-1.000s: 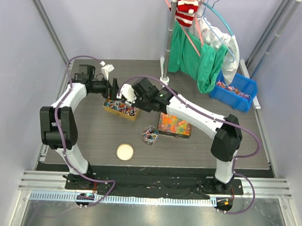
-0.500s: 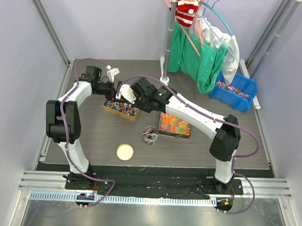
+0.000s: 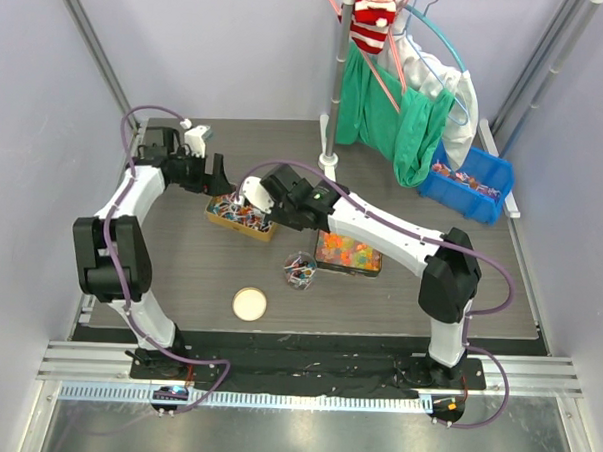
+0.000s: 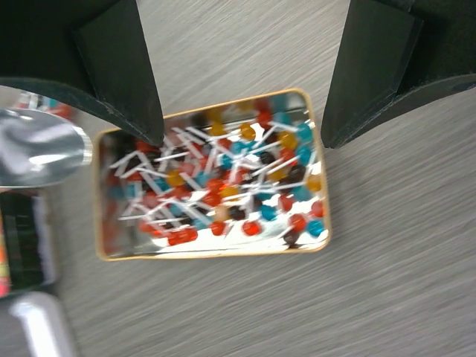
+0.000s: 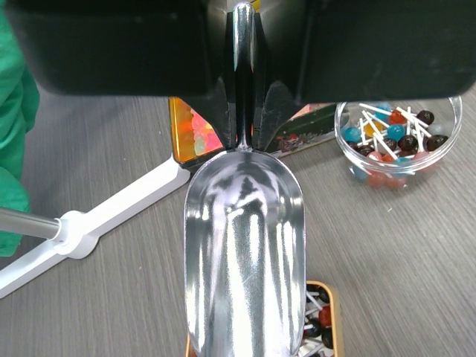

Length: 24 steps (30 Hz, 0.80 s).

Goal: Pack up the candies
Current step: Pick up the storage box at the center of the board.

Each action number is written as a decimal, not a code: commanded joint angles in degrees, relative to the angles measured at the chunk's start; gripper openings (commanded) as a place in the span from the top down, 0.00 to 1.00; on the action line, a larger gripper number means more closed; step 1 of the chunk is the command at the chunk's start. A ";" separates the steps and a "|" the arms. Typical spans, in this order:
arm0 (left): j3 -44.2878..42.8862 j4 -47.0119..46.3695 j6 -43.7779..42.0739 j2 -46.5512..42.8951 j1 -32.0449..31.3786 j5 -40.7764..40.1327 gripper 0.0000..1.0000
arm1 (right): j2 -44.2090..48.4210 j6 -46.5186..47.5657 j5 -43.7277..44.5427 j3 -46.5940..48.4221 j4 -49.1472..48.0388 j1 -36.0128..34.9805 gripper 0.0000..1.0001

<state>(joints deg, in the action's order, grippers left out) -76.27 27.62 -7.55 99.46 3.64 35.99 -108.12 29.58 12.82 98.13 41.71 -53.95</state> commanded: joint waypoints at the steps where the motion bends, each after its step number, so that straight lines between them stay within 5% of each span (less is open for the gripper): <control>1: -1.95 1.39 -3.08 -0.15 -0.39 -12.33 0.10 | 3.70 0.12 1.68 0.57 -3.57 -0.36 0.99; 12: -3.09 1.56 -5.37 5.13 -2.14 -24.29 0.14 | 5.46 0.12 2.12 -1.09 -3.83 -0.45 0.99; 24: -5.73 4.55 -7.21 10.31 -3.02 -29.31 0.49 | 6.60 0.48 2.03 -2.24 -4.01 -0.45 0.99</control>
<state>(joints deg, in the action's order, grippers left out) -79.50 31.14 -13.47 109.06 0.38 8.93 -105.23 29.80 14.06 95.74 40.29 -53.95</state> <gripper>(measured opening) 0.564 0.115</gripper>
